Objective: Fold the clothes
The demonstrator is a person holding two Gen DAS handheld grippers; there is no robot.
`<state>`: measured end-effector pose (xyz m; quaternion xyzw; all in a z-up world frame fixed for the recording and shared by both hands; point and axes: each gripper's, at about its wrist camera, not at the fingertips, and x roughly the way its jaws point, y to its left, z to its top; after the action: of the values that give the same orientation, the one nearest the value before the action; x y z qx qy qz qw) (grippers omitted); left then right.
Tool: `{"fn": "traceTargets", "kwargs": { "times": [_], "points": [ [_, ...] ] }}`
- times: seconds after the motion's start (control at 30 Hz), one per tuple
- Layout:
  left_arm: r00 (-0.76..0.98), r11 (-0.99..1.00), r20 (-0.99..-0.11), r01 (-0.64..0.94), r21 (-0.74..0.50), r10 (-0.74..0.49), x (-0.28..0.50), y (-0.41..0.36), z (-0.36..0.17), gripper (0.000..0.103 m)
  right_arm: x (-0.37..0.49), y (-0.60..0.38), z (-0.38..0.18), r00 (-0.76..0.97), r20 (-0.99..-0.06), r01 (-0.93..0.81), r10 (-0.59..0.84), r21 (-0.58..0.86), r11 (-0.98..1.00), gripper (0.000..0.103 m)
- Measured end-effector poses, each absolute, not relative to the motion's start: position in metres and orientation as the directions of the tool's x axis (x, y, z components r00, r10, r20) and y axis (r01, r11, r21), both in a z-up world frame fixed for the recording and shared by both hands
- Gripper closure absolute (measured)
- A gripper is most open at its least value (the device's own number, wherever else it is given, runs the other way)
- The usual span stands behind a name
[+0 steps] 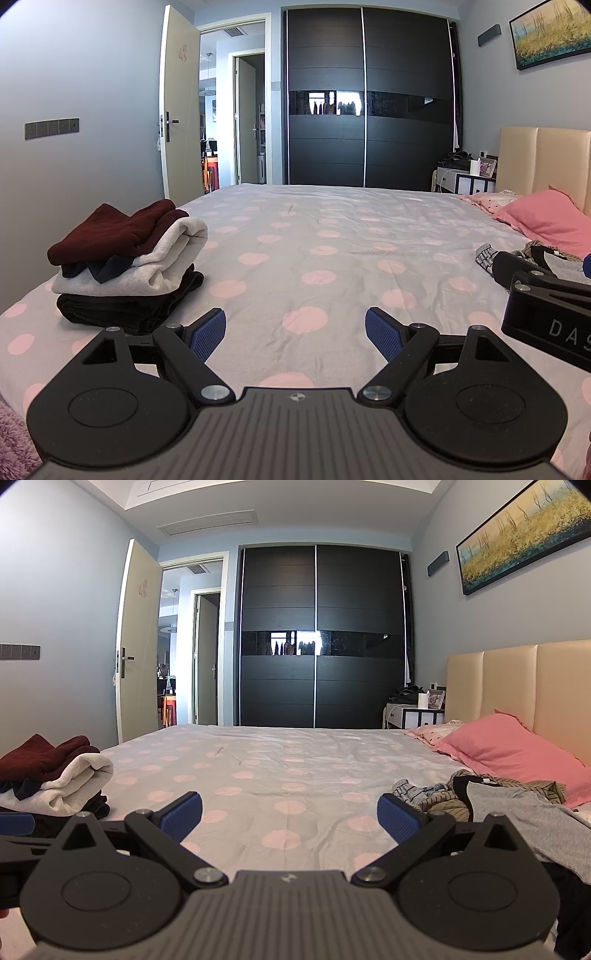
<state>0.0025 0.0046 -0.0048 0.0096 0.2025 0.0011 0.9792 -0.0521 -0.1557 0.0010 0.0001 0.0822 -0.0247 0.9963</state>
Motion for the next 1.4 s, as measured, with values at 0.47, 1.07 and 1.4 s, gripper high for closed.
{"fn": "traceTargets", "kwargs": {
  "times": [0.47, 1.07, 1.4],
  "points": [
    [0.867, 0.999, -0.496, -0.029, 0.046, 0.048, 0.026, 0.008, -0.028, 0.021, -0.030, -0.197, -0.006, 0.953, -0.282, 0.119, -0.113, 0.003, 0.993, 0.003],
    [0.765, 0.992, -0.636, -0.024, 0.122, 0.096, 0.090, -0.012, -0.073, 0.039, 0.115, -0.394, -0.064, 0.746, -0.528, 0.275, -0.405, -0.309, 0.910, 0.048],
    [0.711, 0.988, -0.691, -0.033, 0.148, 0.127, 0.112, -0.017, -0.095, 0.039, 0.190, -0.430, -0.118, 0.706, -0.511, 0.231, -0.490, -0.487, 0.842, 0.064]
  ]
}}
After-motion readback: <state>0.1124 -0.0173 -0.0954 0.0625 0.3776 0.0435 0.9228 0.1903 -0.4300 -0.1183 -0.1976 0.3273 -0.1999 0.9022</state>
